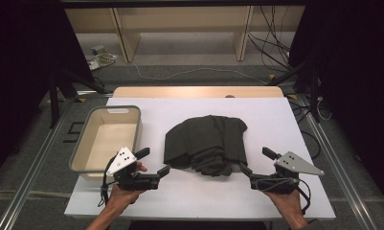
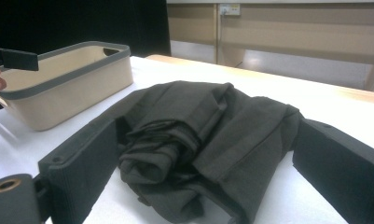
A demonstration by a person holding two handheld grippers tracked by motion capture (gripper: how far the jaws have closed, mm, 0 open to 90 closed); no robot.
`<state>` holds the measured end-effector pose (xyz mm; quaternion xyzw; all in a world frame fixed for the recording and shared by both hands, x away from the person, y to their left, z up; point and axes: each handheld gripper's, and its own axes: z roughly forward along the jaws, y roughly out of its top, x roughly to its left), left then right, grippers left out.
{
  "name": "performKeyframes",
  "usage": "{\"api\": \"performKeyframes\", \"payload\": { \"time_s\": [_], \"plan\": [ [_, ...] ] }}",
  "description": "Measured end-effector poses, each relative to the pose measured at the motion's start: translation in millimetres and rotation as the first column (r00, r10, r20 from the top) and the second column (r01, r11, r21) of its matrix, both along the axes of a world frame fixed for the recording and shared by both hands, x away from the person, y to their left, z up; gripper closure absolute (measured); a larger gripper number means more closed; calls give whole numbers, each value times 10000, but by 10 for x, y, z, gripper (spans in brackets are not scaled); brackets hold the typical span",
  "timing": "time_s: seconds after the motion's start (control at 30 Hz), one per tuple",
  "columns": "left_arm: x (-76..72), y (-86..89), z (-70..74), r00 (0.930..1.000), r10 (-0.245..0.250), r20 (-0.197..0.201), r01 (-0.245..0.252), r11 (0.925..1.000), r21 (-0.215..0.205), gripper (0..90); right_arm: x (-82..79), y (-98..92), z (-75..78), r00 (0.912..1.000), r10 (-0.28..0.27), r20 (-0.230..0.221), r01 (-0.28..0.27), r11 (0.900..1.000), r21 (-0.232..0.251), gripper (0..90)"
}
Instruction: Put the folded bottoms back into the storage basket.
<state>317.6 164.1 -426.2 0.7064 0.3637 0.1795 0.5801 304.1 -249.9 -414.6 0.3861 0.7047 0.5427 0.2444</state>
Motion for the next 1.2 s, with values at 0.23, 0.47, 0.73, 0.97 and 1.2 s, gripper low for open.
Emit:
{"api": "performKeyframes", "payload": {
  "time_s": [0.23, 0.47, 0.73, 0.97, 1.2],
  "plan": [
    [17, -3, 14, 9998, 163, 114, -165, 9997, 177, 41, 5, -4, 5, 10000, -36, 41, 36, 10000, -21, 75],
    [49, 14, 27, 9992, 396, -48, -395, 9991, 182, 42, 15, -29, 29, 10000, -78, 15, 78, 10000, 59, 75],
    [161, -41, 14, 9958, 713, -576, -714, 9974, -7, 45, 86, -50, 64, 9962, -853, -186, 840, 9944, -636, 80],
    [277, -86, 17, 9878, 1023, -1178, -1049, 9943, -165, 47, 219, -50, 119, 9942, -909, -568, 868, 9937, -704, 79],
    [428, -138, 17, 9764, 1342, -1692, -1351, 9908, 58, 47, 414, -77, 102, 9866, -1111, -1192, 987, 9895, -1054, 72]
  ]
}}
